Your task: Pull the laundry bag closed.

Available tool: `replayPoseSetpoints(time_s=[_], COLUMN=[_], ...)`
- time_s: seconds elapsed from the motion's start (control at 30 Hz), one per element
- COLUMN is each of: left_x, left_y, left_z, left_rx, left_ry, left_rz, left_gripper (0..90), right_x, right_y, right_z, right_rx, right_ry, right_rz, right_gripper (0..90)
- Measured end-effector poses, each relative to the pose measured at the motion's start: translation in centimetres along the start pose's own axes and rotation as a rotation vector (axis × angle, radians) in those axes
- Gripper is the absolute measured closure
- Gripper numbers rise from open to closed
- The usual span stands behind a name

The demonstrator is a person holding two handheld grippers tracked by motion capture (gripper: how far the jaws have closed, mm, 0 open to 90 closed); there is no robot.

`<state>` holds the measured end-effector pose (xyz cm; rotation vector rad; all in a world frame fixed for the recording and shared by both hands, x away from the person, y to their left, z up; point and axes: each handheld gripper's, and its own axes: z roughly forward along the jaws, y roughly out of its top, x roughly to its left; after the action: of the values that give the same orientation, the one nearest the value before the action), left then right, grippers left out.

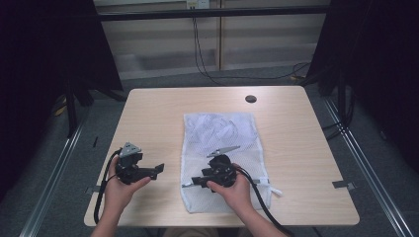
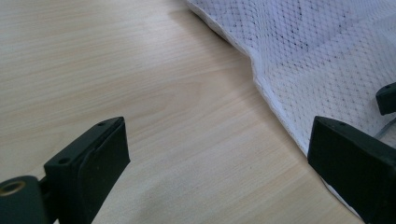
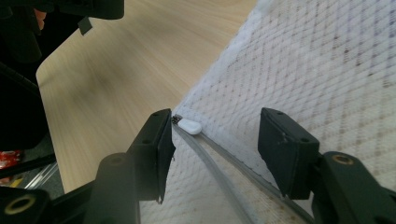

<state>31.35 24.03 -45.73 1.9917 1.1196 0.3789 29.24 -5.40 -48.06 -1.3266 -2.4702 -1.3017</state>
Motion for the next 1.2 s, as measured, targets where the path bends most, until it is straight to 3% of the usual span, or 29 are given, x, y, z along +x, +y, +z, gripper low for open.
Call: replayPoseSetpoints(time_s=[0.57, 1.2], left_x=[0.0, 0.0], left_y=[0.0, 0.0], left_z=[0.0, 0.0], left_rx=[-0.002, -0.007], left_ry=[0.000, 0.002], left_rz=[-0.001, 0.005], left_gripper=[5.6, 6.4], right_x=[0.4, 0.3], right_y=[-0.1, -0.2], right_z=[1.4, 2.8], right_rx=[0.035, 0.053], right_ry=[0.066, 0.074], right_rz=[0.043, 0.098], right_gripper=[58.1, 64.7])
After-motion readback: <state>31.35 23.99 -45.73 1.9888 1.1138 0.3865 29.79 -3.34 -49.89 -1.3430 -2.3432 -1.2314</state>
